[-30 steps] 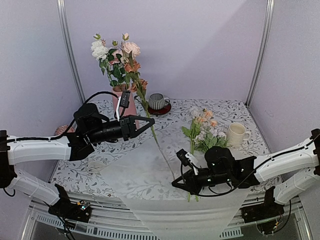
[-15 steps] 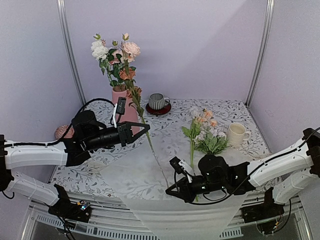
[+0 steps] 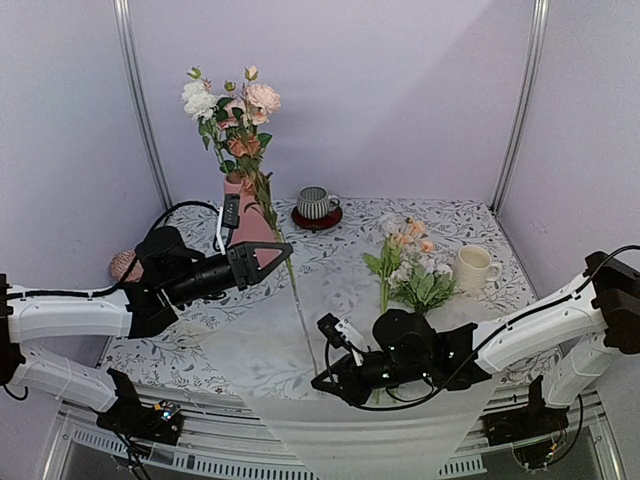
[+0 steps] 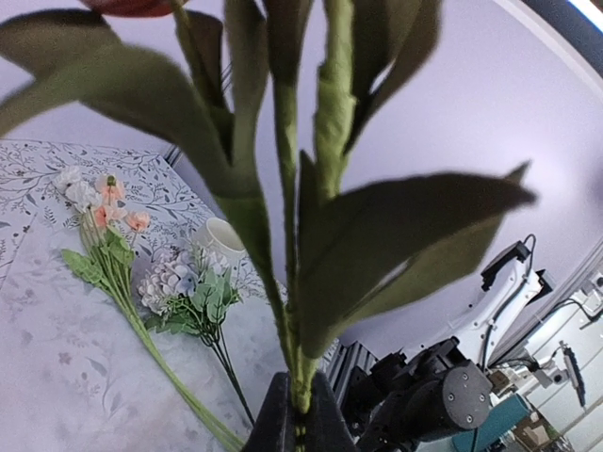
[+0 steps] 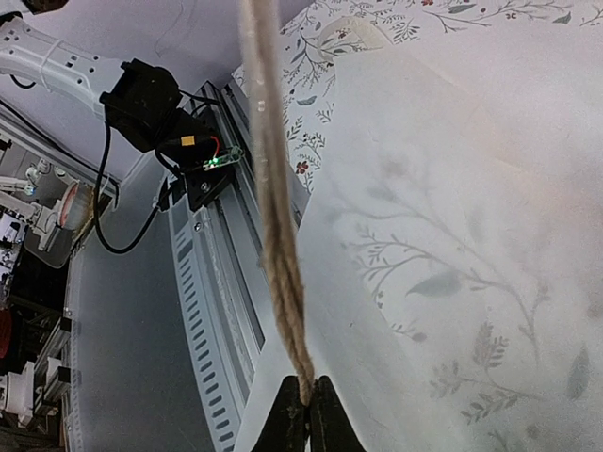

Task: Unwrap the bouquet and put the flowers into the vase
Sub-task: Place the fake flower in the vase.

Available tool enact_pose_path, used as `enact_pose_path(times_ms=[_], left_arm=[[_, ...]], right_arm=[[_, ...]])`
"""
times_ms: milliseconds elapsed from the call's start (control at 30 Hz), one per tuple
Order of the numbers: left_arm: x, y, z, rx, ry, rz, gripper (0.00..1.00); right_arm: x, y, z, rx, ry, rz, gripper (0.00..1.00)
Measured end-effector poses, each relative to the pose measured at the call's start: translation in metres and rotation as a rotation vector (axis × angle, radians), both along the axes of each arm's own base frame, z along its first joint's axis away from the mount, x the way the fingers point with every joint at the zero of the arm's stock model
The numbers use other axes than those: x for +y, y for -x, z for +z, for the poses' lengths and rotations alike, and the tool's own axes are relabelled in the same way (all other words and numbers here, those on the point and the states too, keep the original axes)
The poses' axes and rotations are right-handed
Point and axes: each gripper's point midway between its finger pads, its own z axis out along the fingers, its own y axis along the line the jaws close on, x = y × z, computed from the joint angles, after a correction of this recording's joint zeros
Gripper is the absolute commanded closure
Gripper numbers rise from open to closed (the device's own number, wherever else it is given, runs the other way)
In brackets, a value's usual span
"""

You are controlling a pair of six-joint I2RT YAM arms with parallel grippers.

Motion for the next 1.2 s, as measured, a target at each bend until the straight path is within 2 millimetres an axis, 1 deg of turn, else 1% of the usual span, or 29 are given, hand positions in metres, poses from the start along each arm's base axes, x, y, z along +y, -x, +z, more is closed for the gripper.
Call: enact_pose_path(times_ms=[233, 367, 433, 467, 567, 633, 767, 833, 867, 933, 1067, 1167, 1200], left_arm=[[0.001, 0.003, 0.005, 0.036, 0.042, -0.014, 1.0], [0.002, 0.004, 0.007, 0.039, 0.051, -0.015, 1.0], [0.007, 0.002, 0.013, 0.026, 0.062, 0.004, 1.0], [0.009, 0.001, 0.017, 0.016, 0.064, 0.011, 1.0], [0.012, 0.001, 0.022, -0.012, 0.051, 0.025, 1.0], [0.014, -0.001, 0.024, -0.028, 0.031, 0.044, 1.0], [0.022, -0.005, 0.027, -0.052, -0.021, 0.088, 1.0], [0.027, -0.008, 0.029, -0.063, -0.05, 0.112, 1.0], [0.029, -0.01, 0.031, -0.067, -0.062, 0.121, 1.0], [0.032, -0.013, 0.035, -0.076, -0.09, 0.141, 1.0], [0.039, -0.023, 0.047, -0.097, -0.15, 0.183, 1.0], [0.049, -0.033, 0.062, -0.125, -0.186, 0.226, 1.0], [0.053, -0.037, 0.068, -0.137, -0.196, 0.245, 1.0]], right_arm=[[0.004, 0.001, 0.002, -0.002, -0.017, 0.002, 0.97], [0.003, 0.0, 0.001, -0.003, -0.012, -0.006, 0.91], [0.0, 0.002, -0.006, 0.003, 0.015, -0.009, 0.87], [-0.001, 0.002, -0.008, 0.004, 0.025, -0.013, 0.84], [-0.012, -0.002, -0.013, -0.011, 0.053, -0.052, 0.58], [-0.022, -0.005, -0.011, -0.019, 0.058, -0.085, 0.41], [-0.038, -0.02, 0.013, -0.055, 0.007, -0.165, 0.15], [-0.047, -0.031, 0.027, -0.086, -0.023, -0.205, 0.06], [-0.05, -0.035, 0.03, -0.087, -0.03, -0.224, 0.02], [-0.058, -0.048, 0.036, -0.111, -0.034, -0.271, 0.0], [-0.075, -0.075, 0.044, -0.17, -0.02, -0.356, 0.01], [-0.091, -0.103, 0.05, -0.216, -0.008, -0.437, 0.01], [-0.098, -0.115, 0.051, -0.228, 0.0, -0.471, 0.0]])
